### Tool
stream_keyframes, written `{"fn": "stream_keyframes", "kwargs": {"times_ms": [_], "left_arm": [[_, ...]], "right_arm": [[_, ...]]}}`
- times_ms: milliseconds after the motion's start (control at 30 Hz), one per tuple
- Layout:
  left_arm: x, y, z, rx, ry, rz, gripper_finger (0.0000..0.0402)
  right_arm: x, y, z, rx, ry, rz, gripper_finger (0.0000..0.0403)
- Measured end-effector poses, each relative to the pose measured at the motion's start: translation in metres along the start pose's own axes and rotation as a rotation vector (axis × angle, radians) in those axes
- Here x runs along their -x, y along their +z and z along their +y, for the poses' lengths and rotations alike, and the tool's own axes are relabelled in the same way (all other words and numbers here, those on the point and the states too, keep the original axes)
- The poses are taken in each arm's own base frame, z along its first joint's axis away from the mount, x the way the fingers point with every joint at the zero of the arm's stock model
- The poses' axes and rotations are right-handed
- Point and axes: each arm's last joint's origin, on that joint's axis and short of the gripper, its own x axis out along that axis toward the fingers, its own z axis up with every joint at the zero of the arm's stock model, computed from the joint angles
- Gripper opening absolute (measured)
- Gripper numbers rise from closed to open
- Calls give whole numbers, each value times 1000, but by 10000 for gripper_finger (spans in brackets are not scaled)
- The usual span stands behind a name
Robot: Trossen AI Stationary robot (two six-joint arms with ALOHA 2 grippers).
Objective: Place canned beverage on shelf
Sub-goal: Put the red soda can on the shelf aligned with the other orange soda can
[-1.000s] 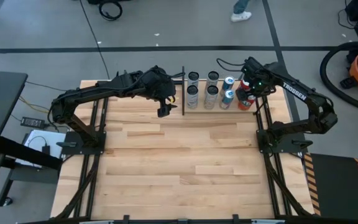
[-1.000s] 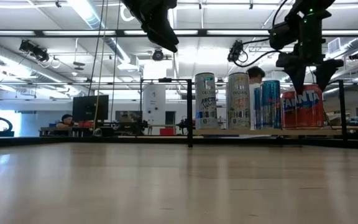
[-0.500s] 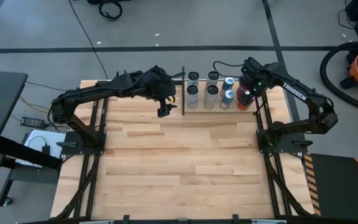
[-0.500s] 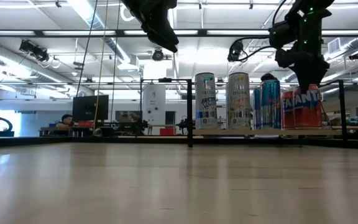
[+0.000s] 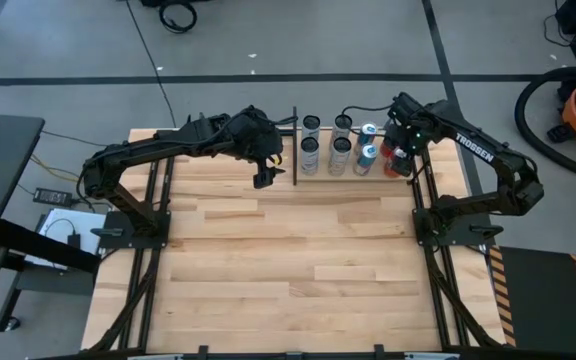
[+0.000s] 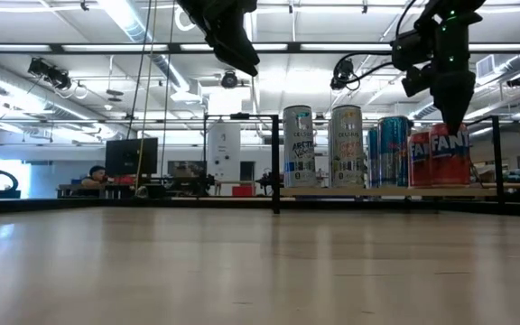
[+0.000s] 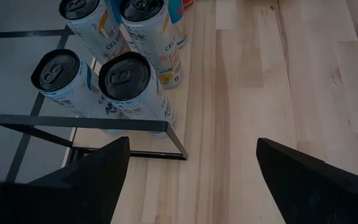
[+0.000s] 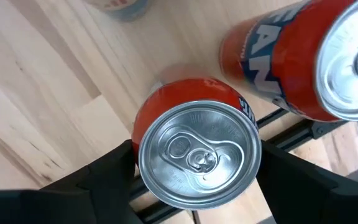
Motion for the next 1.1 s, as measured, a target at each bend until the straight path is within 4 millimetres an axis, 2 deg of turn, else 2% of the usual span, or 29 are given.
{"fn": "stream_keyframes", "kwargs": {"times_ms": [500,1100], "left_arm": [[0,0,0,0,0,0,353],[0,0,0,0,0,0,353]], "right_arm": [[0,1,0,-59,25,-21,310],[-2,2,1,-60,37,-17,359]]}}
